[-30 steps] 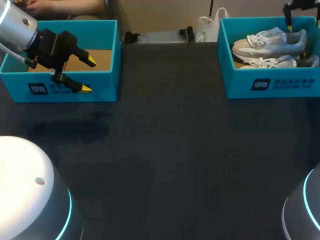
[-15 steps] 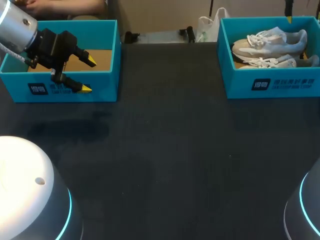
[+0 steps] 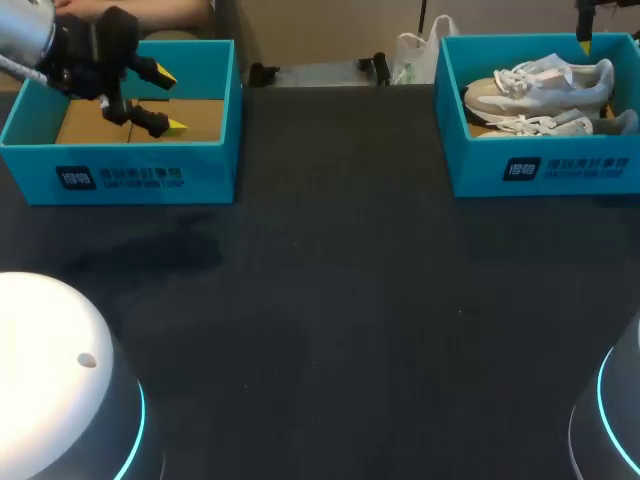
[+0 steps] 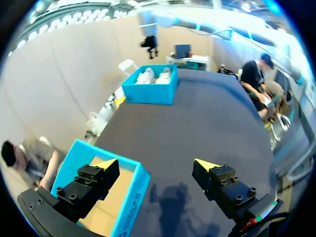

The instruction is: Take the shoe out of the shoebox, open the shoe tongue, remove and reinsert the insole, then place the shoe into the shoebox

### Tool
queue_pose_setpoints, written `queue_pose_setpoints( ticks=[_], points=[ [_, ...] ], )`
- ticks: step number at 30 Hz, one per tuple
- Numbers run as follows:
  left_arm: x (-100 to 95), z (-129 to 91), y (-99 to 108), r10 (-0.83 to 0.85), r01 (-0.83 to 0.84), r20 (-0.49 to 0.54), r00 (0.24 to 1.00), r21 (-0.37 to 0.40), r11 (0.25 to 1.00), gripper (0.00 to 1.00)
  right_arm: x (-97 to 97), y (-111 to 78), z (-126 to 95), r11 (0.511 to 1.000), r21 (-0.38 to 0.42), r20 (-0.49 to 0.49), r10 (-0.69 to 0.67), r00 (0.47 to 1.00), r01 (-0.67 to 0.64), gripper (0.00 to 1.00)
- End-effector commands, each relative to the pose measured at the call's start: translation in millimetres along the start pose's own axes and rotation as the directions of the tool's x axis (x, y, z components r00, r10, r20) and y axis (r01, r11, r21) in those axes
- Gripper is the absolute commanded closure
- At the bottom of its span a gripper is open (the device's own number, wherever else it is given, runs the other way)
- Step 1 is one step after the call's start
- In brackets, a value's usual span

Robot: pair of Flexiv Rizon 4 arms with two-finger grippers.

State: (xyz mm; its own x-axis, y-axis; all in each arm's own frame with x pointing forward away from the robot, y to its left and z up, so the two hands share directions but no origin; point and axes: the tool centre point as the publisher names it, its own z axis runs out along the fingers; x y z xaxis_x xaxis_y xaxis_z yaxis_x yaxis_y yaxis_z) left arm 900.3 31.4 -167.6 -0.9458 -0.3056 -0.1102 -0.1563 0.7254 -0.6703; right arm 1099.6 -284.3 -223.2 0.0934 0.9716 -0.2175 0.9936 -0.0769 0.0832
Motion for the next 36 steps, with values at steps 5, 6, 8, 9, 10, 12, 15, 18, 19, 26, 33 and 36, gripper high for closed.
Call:
queue_pose_setpoints(
  ticks=[5,6,8,9,10,12,15,18,19,26,33,36],
  points=[
    [-6.9,-4,-7,-0.484,0.581,0.341,0.806,-0.3,0.757,0.0,-0.4,-5.8,0,0.998,-0.06,0.0,0.001,1.0,-0.001,0.0],
    [-8.5,-4,-7,-0.519,0.632,0.379,0.767,-0.299,0.715,0.0,1.0,-9.7,1,0.999,-0.051,0.001,-0.007,1.0,0.007,0.0],
    [-10.4,-4,-7,-0.595,0.719,0.41,0.691,-0.314,0.62,0.0,3.5,-18.8,2,0.999,-0.036,-0.01,-0.011,1.0,0.01,0.0],
    [-10.8,-5,-8,-0.624,0.755,0.426,0.655,-0.325,0.57,0.0,4.6,-23.4,2,1.0,-0.022,-0.007,-0.008,1.0,0.008,0.0],
    [-10.8,-4,-8,-0.64,0.774,0.435,0.633,-0.338,0.536,0.0,5.2,-28.6,1,1.0,-0.016,-0.006,0.0,1.0,-0.001,0.0],
    [-9.8,-3,-10,-0.653,0.814,0.486,0.581,-0.353,0.462,0.0,6.9,-39.2,-2,1.0,0.019,-0.016,0.0,1.0,0.0,0.0],
    [-10.9,-3,-10,-0.69,0.858,0.511,0.512,-0.341,0.384,0.0,9.2,-54.4,-8,0.998,0.061,-0.047,0.004,0.999,-0.001,0.0],
    [-19.1,-1,-6,-0.719,0.91,0.564,0.406,-0.317,0.266,0.0,11.4,-68.9,-14,0.996,0.092,-0.086,0.002,0.996,0.005,0.0],
    [-20.5,-1,-5,-0.729,0.919,0.568,0.383,-0.31,0.242,0.0,12.9,-73.5,-17,0.995,0.094,-0.094,-0.007,0.996,0.016,0.0],
    [-27.3,5,0,-0.767,0.944,0.582,0.271,-0.315,0.095,0.0,25.5,-109.9,-31,0.997,0.061,-0.093,-0.042,0.995,0.048,0.0],
    [-33.2,9,7,-0.794,0.956,0.586,0.16,-0.293,-0.025,0.0,35.3,-146.3,-49,0.997,-0.059,-0.082,-0.063,0.995,0.058,0.0],
    [-33.8,12,12,-0.803,0.948,0.582,0.13,-0.311,-0.072,0.0,38.6,-160.2,-52,0.995,-0.097,-0.088,-0.044,0.995,0.035,0.0]
  ],
)
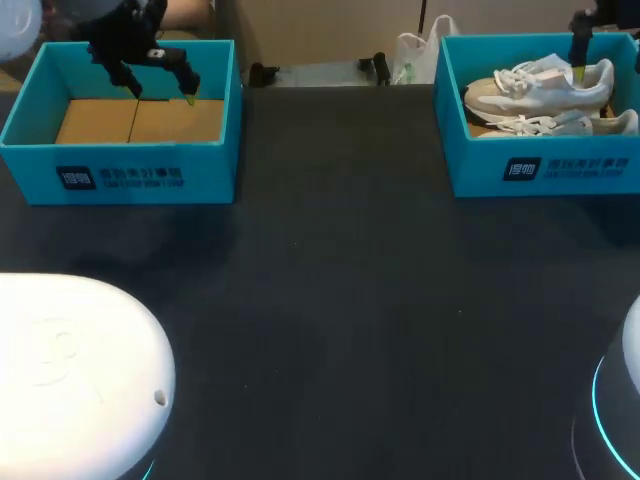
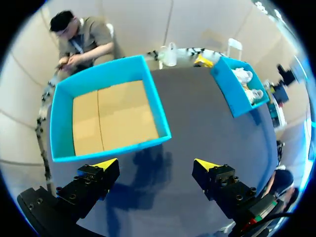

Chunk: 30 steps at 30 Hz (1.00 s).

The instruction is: Take the shoe out of the shoebox, open the shoe tongue, remove and reinsert the insole, then place the shoe into the shoebox

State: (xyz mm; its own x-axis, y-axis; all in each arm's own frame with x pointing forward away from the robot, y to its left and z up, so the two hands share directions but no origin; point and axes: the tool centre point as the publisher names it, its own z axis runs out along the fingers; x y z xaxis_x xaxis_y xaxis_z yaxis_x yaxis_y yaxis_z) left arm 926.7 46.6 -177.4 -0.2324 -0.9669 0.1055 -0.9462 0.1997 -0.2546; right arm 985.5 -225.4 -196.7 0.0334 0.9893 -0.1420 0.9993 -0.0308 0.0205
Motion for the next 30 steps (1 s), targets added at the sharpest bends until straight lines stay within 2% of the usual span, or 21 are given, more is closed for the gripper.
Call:
queue_pose_setpoints(
  ticks=[1,10,11,14,15,16,17,18,22,23,27,30],
  points=[
    [0.3,7,-7,-0.375,0.388,0.109,0.921,-0.365,0.846,0.0,2.3,-48.7,-3,0.987,-0.159,-0.011,0.014,1.0,-0.016,0.0],
    [-4.3,21,-8,-0.336,0.366,0.146,0.931,-0.359,0.858,0.0,16.2,-75.8,6,0.979,-0.201,-0.004,0.035,0.999,-0.035,0.0],
    [-5.4,24,-7,-0.331,0.374,0.176,0.927,-0.361,0.854,0.0,17.5,-78.1,7,0.979,-0.201,-0.008,0.03,1.0,-0.031,0.0],
    [-7.0,26,-5,-0.308,0.35,0.174,0.935,-0.343,0.872,0.0,20.1,-84.1,12,0.981,-0.19,-0.026,0.033,0.999,-0.037,0.0],
    [-6.9,28,-4,-0.291,0.322,0.138,0.947,-0.341,0.883,0.0,21.1,-85.7,14,0.983,-0.181,-0.028,0.032,0.999,-0.037,0.0],
    [-7.8,29,-4,-0.276,0.326,0.19,0.942,-0.331,0.885,0.0,22.4,-87.0,16,0.983,-0.181,-0.025,0.028,0.999,-0.032,0.0],
    [-7.4,29,-4,-0.238,0.277,0.164,0.957,-0.289,0.916,0.0,23.4,-88.1,17,0.983,-0.182,-0.026,0.023,0.999,-0.028,0.0],
    [-7.0,29,-3,-0.245,0.293,0.188,0.951,-0.299,0.908,0.0,23.9,-89.2,18,0.982,-0.185,-0.027,0.019,0.999,-0.024,0.0],
    [-7.2,34,-2,-0.166,0.203,0.152,0.974,-0.276,0.939,0.0,25.3,-91.9,21,0.982,-0.186,-0.028,0.012,1.0,-0.016,0.0],
    [-8.0,36,-1,-0.173,0.219,0.184,0.968,-0.27,0.938,0.0,25.9,-92.3,22,0.983,-0.184,-0.027,0.009,1.0,-0.014,0.0],
    [-9.7,44,-1,-0.156,0.196,0.182,0.971,-0.227,0.954,0.0,28.1,-94.3,24,0.984,-0.178,-0.03,-0.004,1.0,-0.001,0.0],
    [-10.5,48,0,-0.16,0.197,0.172,0.972,-0.227,0.954,0.0,29.0,-96.4,27,0.986,-0.165,-0.033,-0.007,0.999,0.002,0.0]
  ],
)
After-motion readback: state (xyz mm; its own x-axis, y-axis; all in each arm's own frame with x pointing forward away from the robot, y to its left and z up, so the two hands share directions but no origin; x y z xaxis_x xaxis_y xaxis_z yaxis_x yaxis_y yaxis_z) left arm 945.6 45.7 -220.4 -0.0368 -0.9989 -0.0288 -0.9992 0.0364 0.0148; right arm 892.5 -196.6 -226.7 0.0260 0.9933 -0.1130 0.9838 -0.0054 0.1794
